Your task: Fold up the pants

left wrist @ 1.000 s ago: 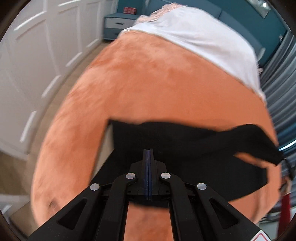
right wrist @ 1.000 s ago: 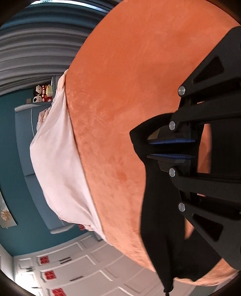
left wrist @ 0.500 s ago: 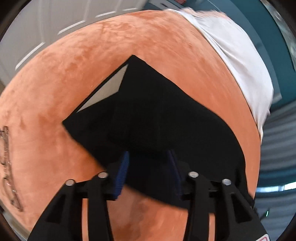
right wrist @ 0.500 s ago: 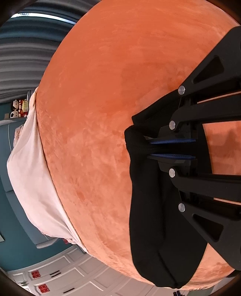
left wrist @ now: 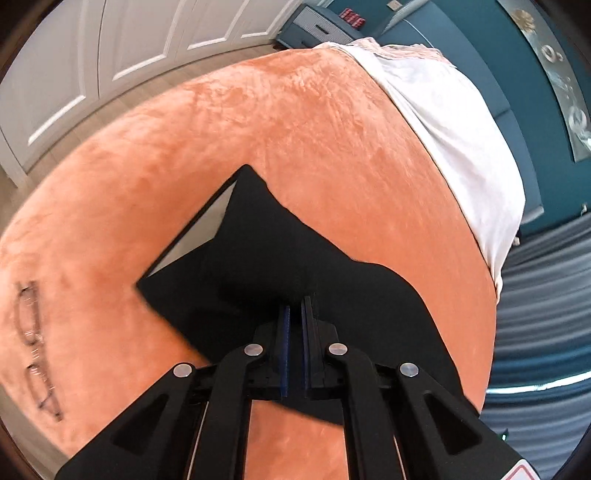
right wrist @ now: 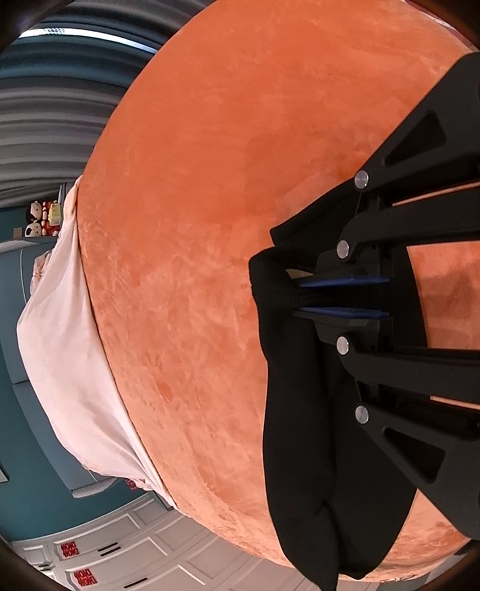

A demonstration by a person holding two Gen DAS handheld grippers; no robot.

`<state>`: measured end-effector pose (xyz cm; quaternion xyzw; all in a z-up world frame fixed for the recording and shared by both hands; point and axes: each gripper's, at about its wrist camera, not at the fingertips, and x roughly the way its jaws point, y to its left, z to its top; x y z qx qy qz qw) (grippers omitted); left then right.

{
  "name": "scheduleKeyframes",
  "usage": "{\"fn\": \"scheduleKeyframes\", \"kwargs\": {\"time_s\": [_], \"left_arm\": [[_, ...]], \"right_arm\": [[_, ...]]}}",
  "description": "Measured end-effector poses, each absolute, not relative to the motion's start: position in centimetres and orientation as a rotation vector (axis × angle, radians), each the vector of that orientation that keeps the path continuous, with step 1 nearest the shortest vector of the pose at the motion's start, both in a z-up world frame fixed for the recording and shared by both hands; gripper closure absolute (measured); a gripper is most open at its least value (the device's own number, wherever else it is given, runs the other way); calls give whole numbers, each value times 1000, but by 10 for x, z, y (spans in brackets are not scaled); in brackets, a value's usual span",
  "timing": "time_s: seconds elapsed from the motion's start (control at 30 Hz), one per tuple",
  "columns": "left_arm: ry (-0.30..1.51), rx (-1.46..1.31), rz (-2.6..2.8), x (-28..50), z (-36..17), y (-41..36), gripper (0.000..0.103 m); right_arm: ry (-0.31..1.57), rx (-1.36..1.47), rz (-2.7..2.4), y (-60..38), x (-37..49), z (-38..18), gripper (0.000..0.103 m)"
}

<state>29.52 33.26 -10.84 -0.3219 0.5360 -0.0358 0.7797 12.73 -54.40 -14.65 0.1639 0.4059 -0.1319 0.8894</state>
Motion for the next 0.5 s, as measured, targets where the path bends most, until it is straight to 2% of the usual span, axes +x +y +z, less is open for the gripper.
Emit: {"fn": "scheduleKeyframes", "kwargs": {"time_s": [0.1,0.23,0.33,0.37,0.4,0.5], "left_arm": [[1221,-647,-28,281,-130,340,99],[1383,-546,96,285,-204,342,98],[1366,-612,163,290,-220,342,97],[1350,-619,168,290,-214,341,96],[1337,-591,171,290,-202,337,92],[1267,-448,225,282,-164,323,92]], "right_arm": [[856,344,-277,-541,124,-155,93],[904,343,-304,-541,121,-176,88],[930,364,-345,-546,114,-182,74],[921,361,-350,-547,109,-178,67],[898,354,-363,-548,101,-169,55],[823,355,-404,-550,71,-146,34]]}}
